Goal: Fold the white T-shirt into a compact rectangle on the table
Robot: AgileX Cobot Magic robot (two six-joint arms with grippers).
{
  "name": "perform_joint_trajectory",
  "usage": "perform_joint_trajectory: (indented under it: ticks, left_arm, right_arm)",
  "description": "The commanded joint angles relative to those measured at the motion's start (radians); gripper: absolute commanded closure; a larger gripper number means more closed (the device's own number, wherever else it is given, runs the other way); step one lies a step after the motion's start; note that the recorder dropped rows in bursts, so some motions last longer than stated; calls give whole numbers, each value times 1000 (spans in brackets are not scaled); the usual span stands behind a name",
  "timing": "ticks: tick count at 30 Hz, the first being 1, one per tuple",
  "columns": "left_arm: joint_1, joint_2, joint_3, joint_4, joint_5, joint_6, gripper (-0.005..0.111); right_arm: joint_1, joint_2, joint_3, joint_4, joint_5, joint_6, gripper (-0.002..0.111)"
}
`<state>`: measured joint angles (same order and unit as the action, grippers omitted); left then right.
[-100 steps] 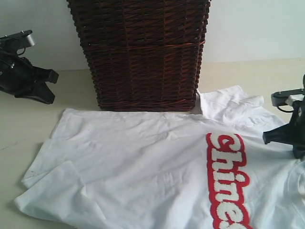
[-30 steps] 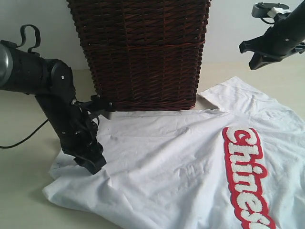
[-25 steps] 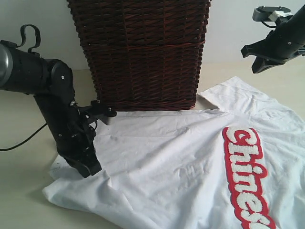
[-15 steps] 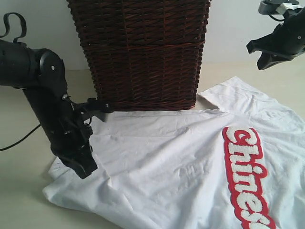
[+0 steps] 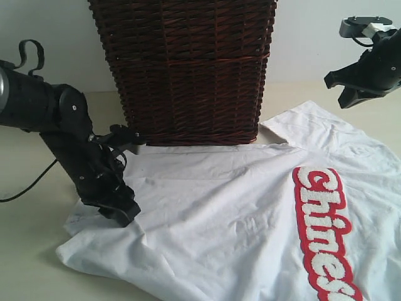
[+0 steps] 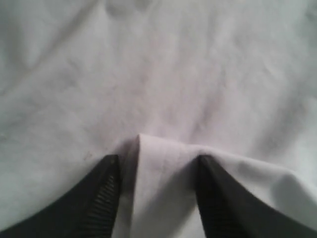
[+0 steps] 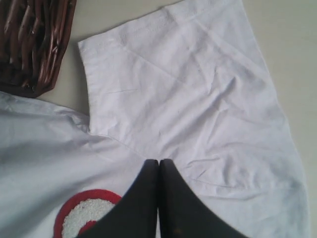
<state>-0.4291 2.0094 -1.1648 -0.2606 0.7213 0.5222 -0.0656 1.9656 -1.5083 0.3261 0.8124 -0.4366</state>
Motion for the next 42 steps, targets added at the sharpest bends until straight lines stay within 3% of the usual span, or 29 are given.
perform_joint_trajectory:
  ticks: [1, 6, 11, 15, 17, 29, 31, 34, 42]
  left_arm:
    - [0, 18, 3, -20, -7, 53, 77]
    - [0, 1, 3, -21, 33, 58, 107]
    - [0, -44, 3, -17, 57, 60, 98]
    - [0, -68, 3, -13, 61, 54, 75]
    - [0, -68, 3, -13, 78, 54, 70]
    - [0, -66, 3, -4, 109, 54, 72]
    - [0, -54, 3, -4, 105, 54, 77]
    - [0, -37, 3, -6, 105, 54, 106]
    - [0, -170, 3, 38, 256, 78, 107]
  right_arm:
    - [2, -9, 2, 11, -20, -14, 108]
    - [2, -9, 2, 11, -33, -14, 108]
    - [2, -9, 2, 13, -37, -14, 108]
    - [2, -9, 2, 15, -37, -14, 108]
    - [2, -9, 2, 15, -37, -7, 108]
    - [2, -9, 2, 15, -35, -7, 108]
    - [2, -9, 2, 15, -35, -7, 108]
    - [2, -9, 2, 15, -35, -7, 108]
    - [2, -9, 2, 15, -41, -7, 108]
